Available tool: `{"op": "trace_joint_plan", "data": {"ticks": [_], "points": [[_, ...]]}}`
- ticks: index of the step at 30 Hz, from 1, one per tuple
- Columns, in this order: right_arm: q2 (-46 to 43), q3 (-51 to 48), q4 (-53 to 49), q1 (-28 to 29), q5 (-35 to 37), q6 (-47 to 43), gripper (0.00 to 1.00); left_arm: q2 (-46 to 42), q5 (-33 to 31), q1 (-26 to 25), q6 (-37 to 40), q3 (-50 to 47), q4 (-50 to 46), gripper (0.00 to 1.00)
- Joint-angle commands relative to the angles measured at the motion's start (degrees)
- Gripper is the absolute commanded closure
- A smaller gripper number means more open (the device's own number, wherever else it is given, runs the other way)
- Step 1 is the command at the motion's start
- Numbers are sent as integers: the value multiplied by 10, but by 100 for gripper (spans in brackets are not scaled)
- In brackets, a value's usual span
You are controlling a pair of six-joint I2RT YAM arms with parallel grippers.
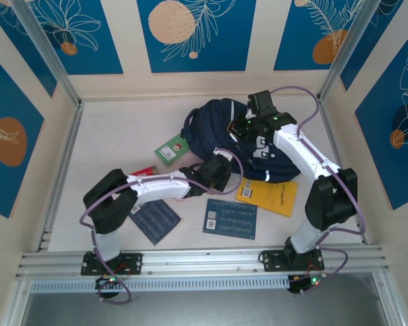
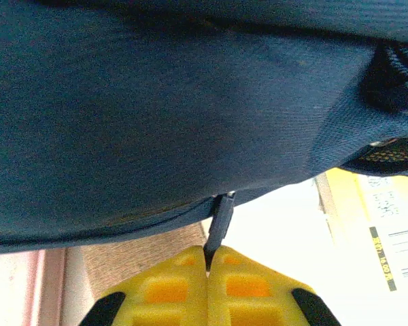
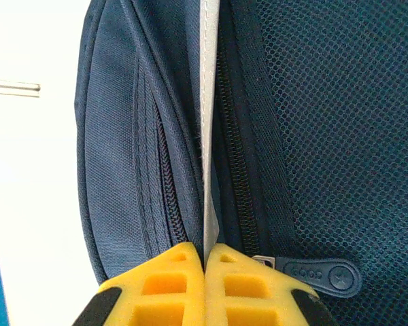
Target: Pack the student bag
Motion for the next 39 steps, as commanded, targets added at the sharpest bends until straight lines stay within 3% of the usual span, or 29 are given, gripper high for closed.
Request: {"op": "trace_joint_plan", "data": {"ticks": [1,9,12,13,17,21,23,28,33,39], "points": [[5,29,-46,5,63,-51,100,-38,-9,21,2,-14,-34,100],[30,70,-76,26,89,-96,97,-65,28,29,8,-37,-39,100],[31,95,-98,41,114,-114,54,-62,74,29,3,-32,-37,100],[30,108,-113,42,131,-114,45,-62,89,29,-1,-29,-38,100],[6,130,-165,37,204,-85,25,-71,133,28,-5,-23,-39,100],[-30,119,-210,33,280,-54,17,-86,157,28,-8,-27,-41,100],[-54,89,-219,27,280,-24,15,-93,171,29,-10,-27,-41,100],[-165,-55,-182,-14,174,83,16,-109,197,29,-9,-28,-42,100],[-293,-244,-51,-27,74,224,18,-114,207,28,-6,-32,-43,100],[-296,-356,49,-27,24,303,17,-103,201,29,-17,-27,-64,100]]}}
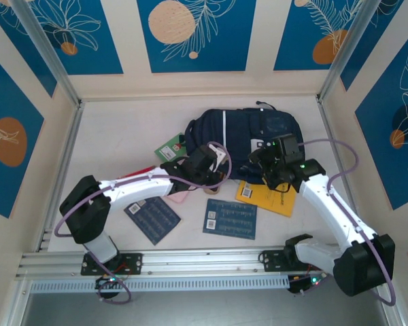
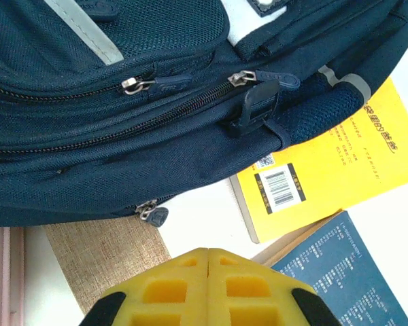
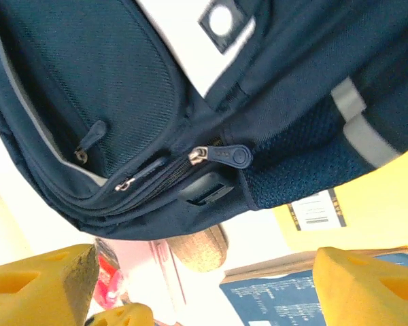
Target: Pack the student bag
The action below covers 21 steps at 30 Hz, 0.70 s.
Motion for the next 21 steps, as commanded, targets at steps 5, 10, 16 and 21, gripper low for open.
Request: {"op": "trace_joint_plan", "data": {"ticks": [5,10,16,21], "points": [[51,-68,116,2,-31,143,16,-14,-13,2,-24,-13,-19,100],[68,-105,165,0,16,199,17,-21,-23,3,-31,-15,-28,100],[86,-136,190,-3,67,248,48,-33,-35,12,-47,-26,-31,100],[129,-134,218,-17,65,249,64,-31,-32,18,-55,-32,-29,100]]}}
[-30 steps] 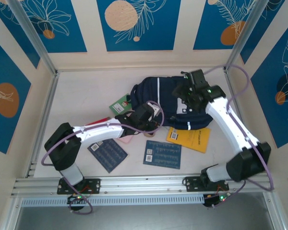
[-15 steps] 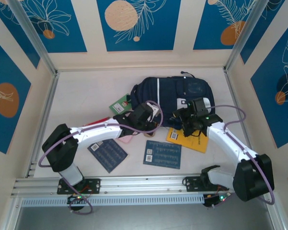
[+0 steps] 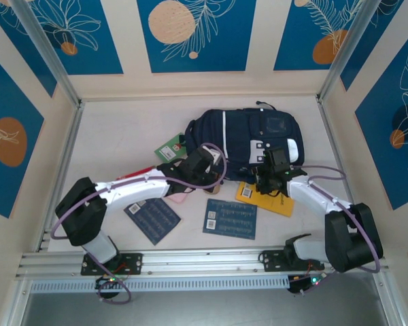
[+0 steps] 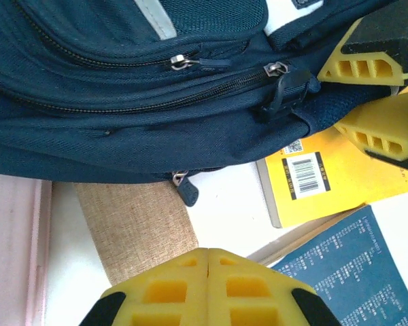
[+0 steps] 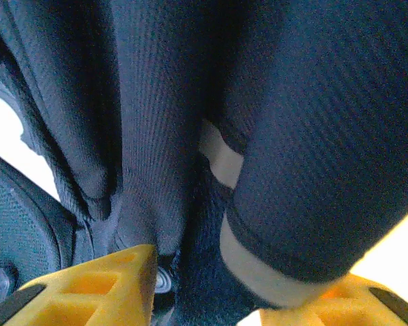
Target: Pack the student bag
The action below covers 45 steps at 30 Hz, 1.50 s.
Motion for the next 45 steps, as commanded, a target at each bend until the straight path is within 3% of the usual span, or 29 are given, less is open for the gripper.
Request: {"op": "trace_joint_plan", "data": {"ticks": [1,3,5,10,12,19,25,36,45], "points": [[32,-3,21,-9,22,20,72,-10,-8,8,-14,-5,-12,100],[40,2,21,-10,16,20,89,-7,-6,11,-16,-4,-15,98],[30,2,28,-11,12,16,99,-7,-1,14,-18,-4,-19,87],[-30,24,-3,-18,10,-1,100,-3,31,30,-32,-4,-11,52],[-48,32,-12,-25,1,-2,100,3,49,37,-40,-3,-2,44],[-71,55,-17,-35,-39,12,100,50,156,47,-43,31,53,46],[-78,76,-22,-37,-51,15,100,86,159,47,-20,69,44,52],[-84,89,-23,-53,-81,11,100,93,102,55,47,81,-23,55],[-85,96,-12,-60,-106,9,100,108,185,71,41,80,8,44]]}}
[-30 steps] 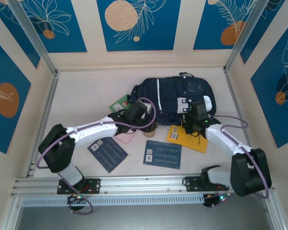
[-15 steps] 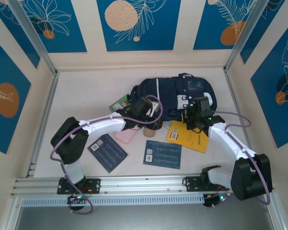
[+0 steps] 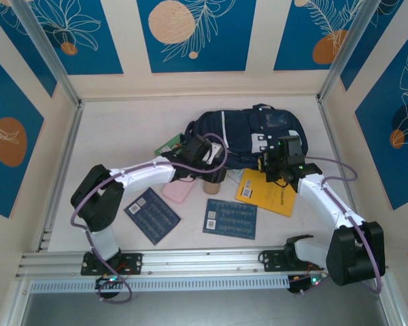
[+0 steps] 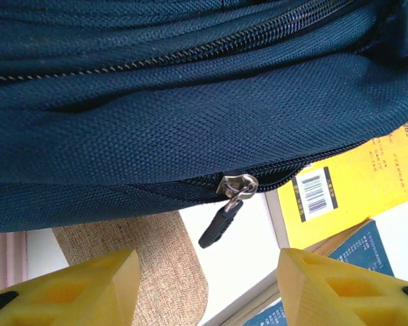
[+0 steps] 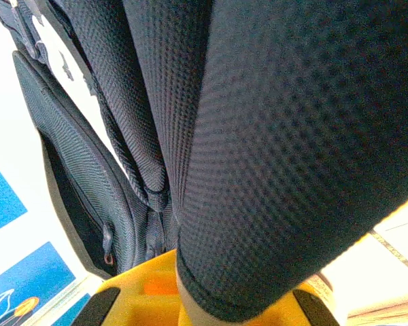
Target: Pack the student bag
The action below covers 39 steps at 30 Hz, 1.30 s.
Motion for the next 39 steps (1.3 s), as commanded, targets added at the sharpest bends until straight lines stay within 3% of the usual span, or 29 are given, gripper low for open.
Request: {"op": "trace_joint_plan", "data": {"ticks": [1,6,10,18,23,39], "points": [[-14,31,27,-2,-35,5,100,21,61,2,4,16,20,44],[-12,32,35,-3,-44,6,100,44,86,2,-7,31,40,45],[-12,34,39,-3,-49,5,100,60,78,2,-9,51,34,51],[-20,30,35,-4,-47,-1,100,64,36,3,-1,69,18,85],[-28,31,18,-6,-34,-15,100,52,15,3,4,57,9,99],[-46,14,-49,-39,34,-113,100,-2,-66,25,-2,7,-39,100]]}}
